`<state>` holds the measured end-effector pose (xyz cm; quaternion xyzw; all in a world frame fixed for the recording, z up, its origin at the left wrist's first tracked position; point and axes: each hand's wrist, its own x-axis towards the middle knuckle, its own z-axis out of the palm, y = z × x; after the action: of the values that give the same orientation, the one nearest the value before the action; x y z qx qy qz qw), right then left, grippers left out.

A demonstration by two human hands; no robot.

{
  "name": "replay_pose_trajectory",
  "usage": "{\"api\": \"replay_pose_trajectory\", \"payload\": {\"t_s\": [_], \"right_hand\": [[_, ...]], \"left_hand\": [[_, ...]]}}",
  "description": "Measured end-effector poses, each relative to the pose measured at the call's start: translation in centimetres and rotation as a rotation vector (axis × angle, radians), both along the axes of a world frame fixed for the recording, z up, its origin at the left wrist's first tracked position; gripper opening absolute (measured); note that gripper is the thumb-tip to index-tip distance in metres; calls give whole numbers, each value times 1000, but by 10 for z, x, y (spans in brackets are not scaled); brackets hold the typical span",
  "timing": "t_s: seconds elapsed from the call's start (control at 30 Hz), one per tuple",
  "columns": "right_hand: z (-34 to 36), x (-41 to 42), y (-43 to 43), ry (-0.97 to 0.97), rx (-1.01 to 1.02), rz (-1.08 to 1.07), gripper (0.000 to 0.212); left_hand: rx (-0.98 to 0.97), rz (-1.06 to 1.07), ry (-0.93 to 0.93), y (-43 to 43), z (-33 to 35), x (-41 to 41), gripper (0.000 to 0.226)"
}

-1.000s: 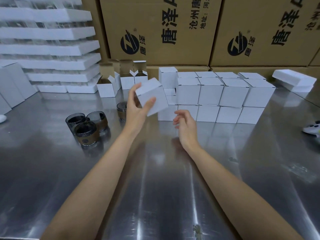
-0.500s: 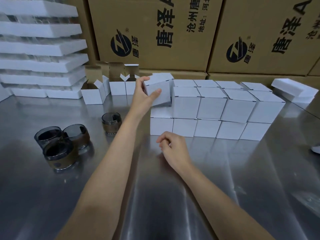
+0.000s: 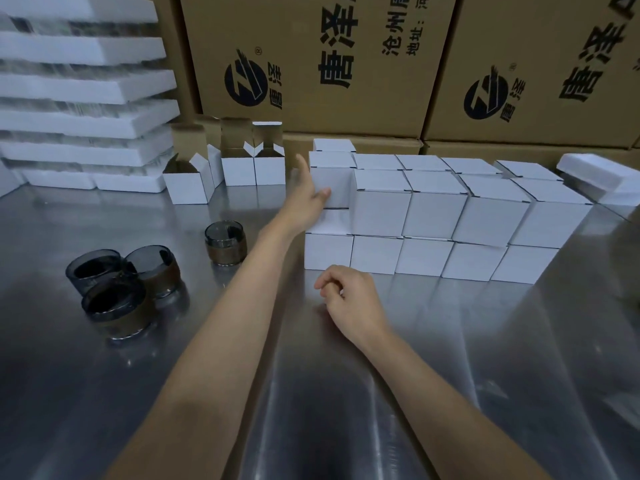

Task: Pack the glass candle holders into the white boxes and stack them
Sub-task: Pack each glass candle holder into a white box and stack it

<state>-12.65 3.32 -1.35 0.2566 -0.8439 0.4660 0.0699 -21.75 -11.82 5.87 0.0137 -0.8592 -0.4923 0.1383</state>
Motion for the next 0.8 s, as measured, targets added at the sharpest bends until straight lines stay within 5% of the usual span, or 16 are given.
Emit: {"api": "replay_pose_trajectory", "payload": {"t_s": [0.13, 0.3, 0.5, 0.8], "right_hand": [[2, 0, 0, 34, 38, -6, 27], [7, 2, 1, 24, 60, -38, 28], [15, 12, 1, 88, 133, -52, 26], [12, 20, -10, 231, 584, -188, 20]], "left_hand": [[163, 27, 74, -6, -7, 10, 56], [664, 400, 254, 8, -25, 47, 26], [481, 441, 350, 37, -50, 104, 14], [155, 281, 98, 62, -69, 146, 34]]}}
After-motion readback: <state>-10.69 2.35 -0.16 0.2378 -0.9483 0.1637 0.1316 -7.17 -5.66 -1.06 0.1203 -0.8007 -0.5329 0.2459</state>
